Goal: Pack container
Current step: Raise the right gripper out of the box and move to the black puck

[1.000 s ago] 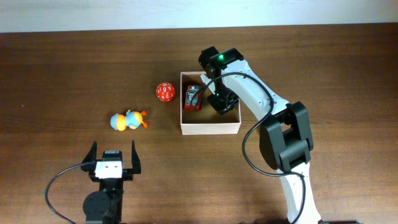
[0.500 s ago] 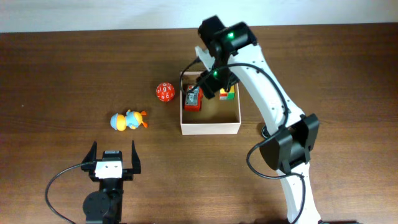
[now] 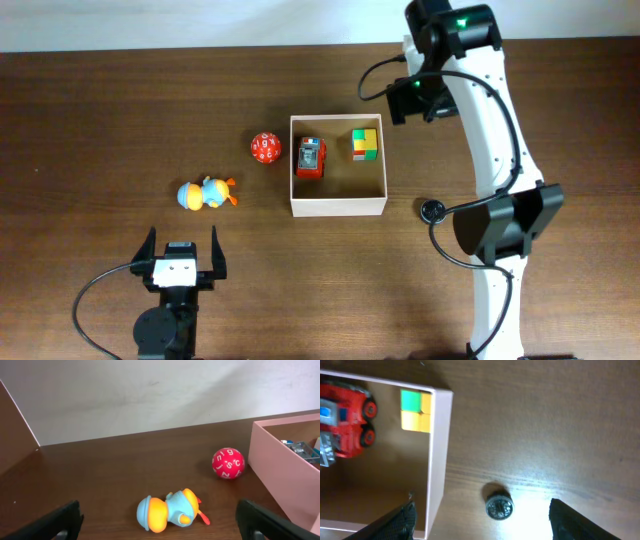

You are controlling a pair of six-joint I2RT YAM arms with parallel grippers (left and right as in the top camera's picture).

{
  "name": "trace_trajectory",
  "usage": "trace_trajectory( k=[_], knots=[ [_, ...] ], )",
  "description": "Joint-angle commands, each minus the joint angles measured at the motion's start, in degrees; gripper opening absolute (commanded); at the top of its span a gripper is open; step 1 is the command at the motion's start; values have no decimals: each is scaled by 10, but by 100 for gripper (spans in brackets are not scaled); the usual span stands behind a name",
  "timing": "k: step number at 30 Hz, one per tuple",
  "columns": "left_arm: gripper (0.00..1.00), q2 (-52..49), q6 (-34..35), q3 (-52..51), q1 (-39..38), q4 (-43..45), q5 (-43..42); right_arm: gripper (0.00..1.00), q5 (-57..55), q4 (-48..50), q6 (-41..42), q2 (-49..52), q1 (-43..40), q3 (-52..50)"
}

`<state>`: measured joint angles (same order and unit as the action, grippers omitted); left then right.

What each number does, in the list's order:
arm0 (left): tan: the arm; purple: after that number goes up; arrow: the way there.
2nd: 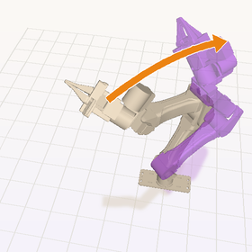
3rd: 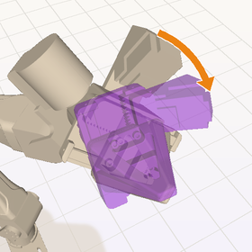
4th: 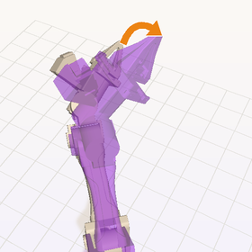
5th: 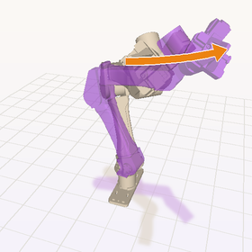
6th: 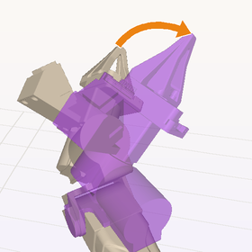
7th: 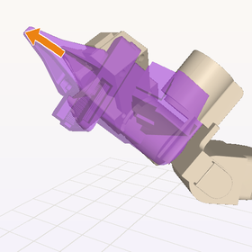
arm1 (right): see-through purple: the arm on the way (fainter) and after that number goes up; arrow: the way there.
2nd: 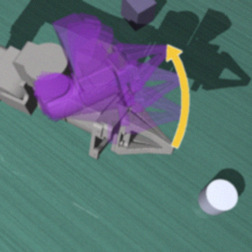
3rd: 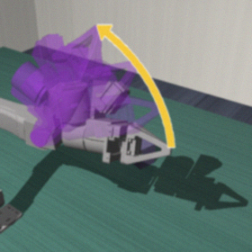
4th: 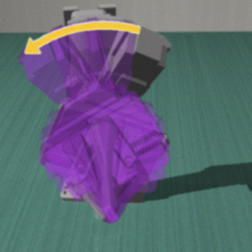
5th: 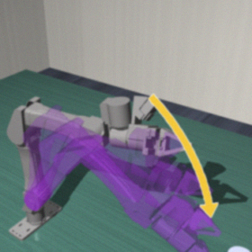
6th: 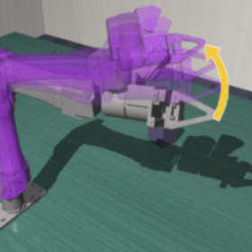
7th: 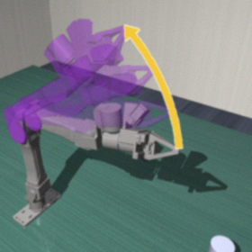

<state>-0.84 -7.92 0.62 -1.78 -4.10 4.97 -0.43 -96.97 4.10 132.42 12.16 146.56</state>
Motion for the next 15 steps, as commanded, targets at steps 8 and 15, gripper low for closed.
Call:
trace_trajectory(
  k=[8,15],
  knots=[
    [99,4,-8,-1,2,-2,5,79,-75,0,43,-127,-3,-225],
    [99,4,-7,-1,2,-2,5,79,-78,17,67,-140,-3,-281]
  ],
)
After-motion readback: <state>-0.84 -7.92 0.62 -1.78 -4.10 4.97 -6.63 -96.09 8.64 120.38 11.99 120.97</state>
